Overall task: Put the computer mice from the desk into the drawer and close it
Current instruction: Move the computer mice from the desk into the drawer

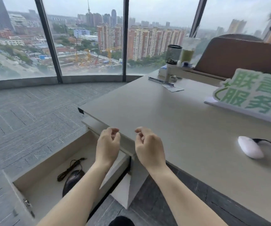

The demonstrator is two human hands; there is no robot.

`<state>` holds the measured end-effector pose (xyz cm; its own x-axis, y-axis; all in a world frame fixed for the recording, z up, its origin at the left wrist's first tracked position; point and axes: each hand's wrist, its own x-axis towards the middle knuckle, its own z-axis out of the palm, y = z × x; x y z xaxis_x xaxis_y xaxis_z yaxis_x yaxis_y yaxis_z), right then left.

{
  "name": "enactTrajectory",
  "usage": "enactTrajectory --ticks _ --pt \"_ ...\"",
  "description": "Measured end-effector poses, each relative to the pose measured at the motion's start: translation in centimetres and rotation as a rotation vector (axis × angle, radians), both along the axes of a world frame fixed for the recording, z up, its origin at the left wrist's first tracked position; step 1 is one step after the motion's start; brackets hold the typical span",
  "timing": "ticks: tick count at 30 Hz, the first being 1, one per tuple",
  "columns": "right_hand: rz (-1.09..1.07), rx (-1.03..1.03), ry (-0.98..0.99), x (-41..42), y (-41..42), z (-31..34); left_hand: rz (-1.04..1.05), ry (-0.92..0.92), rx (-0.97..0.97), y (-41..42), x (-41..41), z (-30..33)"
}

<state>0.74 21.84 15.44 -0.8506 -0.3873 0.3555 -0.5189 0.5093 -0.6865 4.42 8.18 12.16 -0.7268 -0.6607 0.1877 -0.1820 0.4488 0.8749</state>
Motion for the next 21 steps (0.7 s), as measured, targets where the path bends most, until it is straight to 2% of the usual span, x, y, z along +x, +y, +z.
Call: enactTrajectory --ticks 2,5,10,13,16,21 --pt "-0.138 -0.052 0.067 -1.4 5.8 1.9 -0.11 0.064 0.006 5.2 -2.3 2.0" --pt "-0.37 -0.068 0.146 -3.6 15.5 3.1 -0.32 0.066 -0.029 13.5 -5.4 3.7" --pt "-0.739 0.116 0.203 -6.3 30.1 1.5 -0.61 -0.057 -0.113 26.0 -9.6 3.4" --pt "-0.855 0.237 0.071 -7.2 35.9 0.1 -0.647 -0.153 -0.15 31.7 -11.7 3.3" --pt "-0.853 0.331 -0.115 -7.6 38.9 -1.0 -0.62 -0.219 -0.225 35.8 -13.9 2.8" --pt "-0.835 0.281 -0.167 -8.3 40.2 -2.5 -0.562 -0.318 -0.414 40.0 -17.8 1.8"
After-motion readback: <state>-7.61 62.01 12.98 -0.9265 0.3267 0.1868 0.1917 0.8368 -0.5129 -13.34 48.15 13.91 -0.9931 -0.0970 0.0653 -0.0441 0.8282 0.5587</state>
